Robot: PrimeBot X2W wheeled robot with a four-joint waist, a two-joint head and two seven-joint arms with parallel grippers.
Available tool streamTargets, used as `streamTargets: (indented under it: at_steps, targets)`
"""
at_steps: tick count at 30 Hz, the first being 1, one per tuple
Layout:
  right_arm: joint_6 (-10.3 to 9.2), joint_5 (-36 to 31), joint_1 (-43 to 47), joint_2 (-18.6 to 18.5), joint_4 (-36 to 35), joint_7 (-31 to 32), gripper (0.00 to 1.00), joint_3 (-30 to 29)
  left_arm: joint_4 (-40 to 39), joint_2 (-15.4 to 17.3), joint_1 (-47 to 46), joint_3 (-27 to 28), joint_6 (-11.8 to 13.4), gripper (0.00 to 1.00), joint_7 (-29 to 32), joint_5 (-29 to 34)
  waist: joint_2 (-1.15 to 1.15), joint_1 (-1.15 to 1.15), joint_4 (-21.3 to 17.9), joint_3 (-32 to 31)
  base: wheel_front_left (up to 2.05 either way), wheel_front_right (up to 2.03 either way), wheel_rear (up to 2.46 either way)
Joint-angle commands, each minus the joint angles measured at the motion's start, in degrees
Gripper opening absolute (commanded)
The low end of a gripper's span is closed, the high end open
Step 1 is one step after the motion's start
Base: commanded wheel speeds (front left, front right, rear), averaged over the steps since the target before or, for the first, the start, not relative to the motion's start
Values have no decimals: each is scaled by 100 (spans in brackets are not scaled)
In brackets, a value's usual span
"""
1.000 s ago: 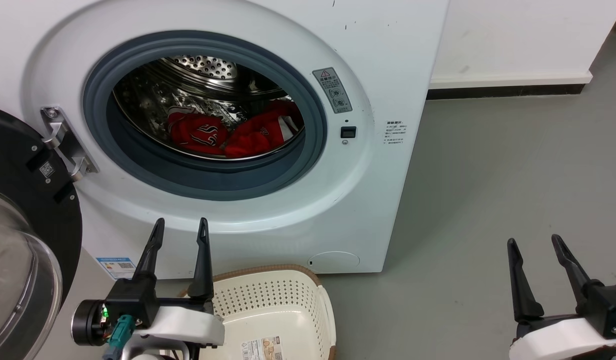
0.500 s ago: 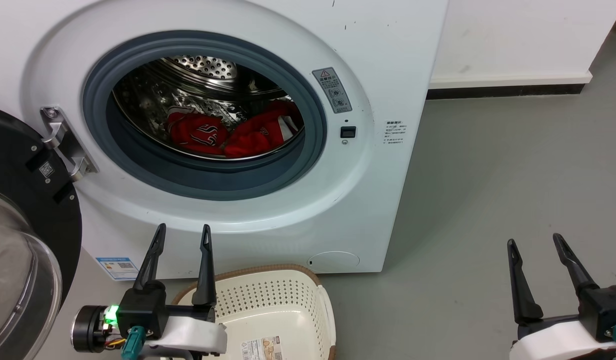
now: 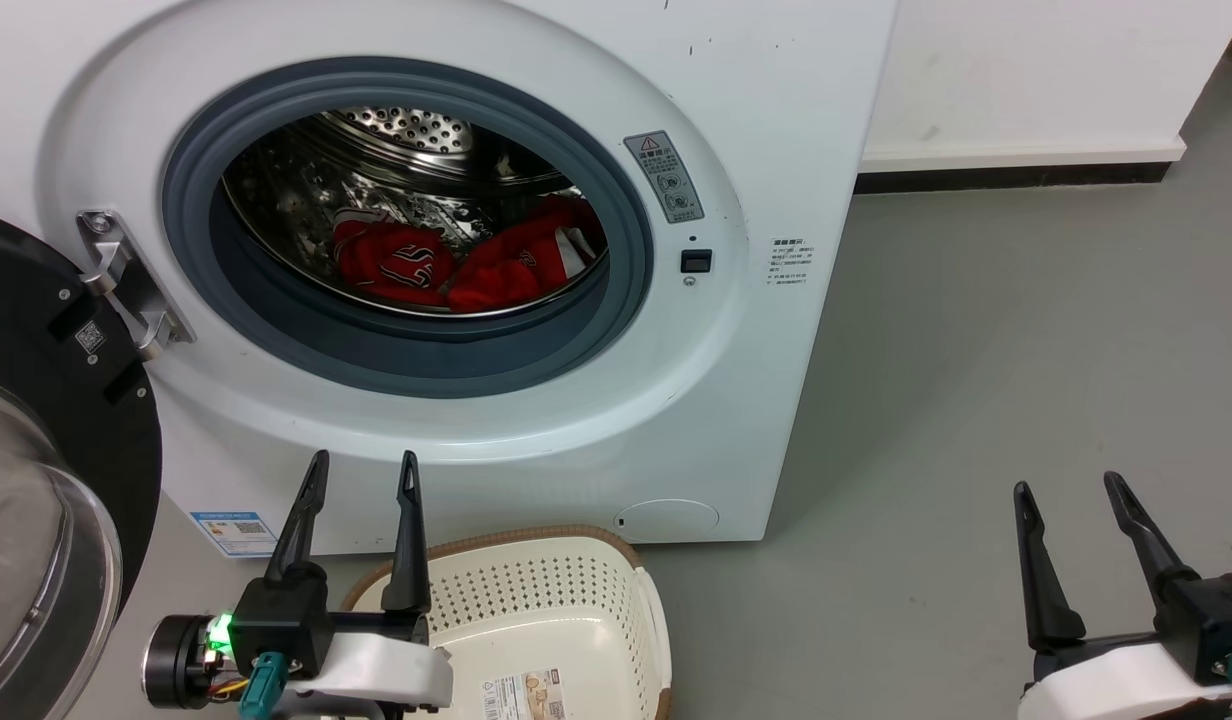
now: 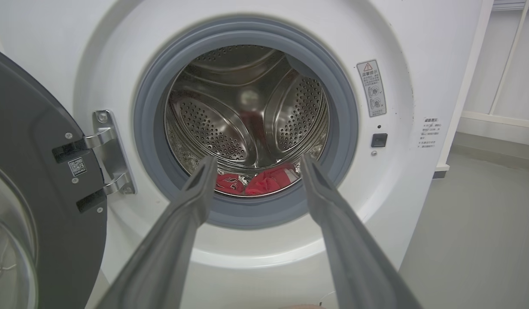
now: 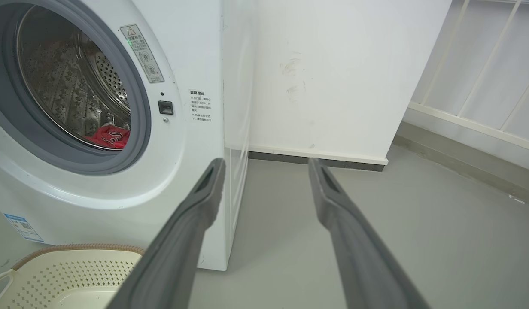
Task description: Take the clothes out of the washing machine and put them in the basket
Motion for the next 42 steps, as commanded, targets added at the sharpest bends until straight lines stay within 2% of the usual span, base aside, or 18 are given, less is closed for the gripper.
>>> streamTargets:
  at_steps: [1,12,19,23,32,38,42]
  targets:
    - [-2,29,-31,-3,11,-22,100,-4,7,-2,10,12,-13,100,-28,19,0,0,1,3,0,0,0]
    - [-2,99,-175,-3,-50,-68,100,35,230,-24,-404,-20,2,100,-23,113,0,0,-16,312,0,0,0]
    - [-2,168,-466,-2,-165,-102,100,181,1029,-25,-1412,-4,37,100,-23,63,0,0,-191,1079,0,0,0]
    - [-2,205,-659,-2,-151,-151,100,284,1697,100,-2168,51,-5,100,-3,57,0,0,-390,1560,0,0,0]
    - [-2,414,-1013,-1,21,-342,100,470,2944,550,-3755,223,-31,100,330,56,0,0,-917,2394,0,0,0]
    - [-2,620,-1236,1,264,-557,100,657,3703,1118,-5003,344,-183,100,842,64,0,0,-1339,2936,0,0,0]
    - [-3,762,-1327,0,461,-699,100,800,4112,1364,-5699,351,-212,100,1270,77,0,0,-1574,3192,0,0,0]
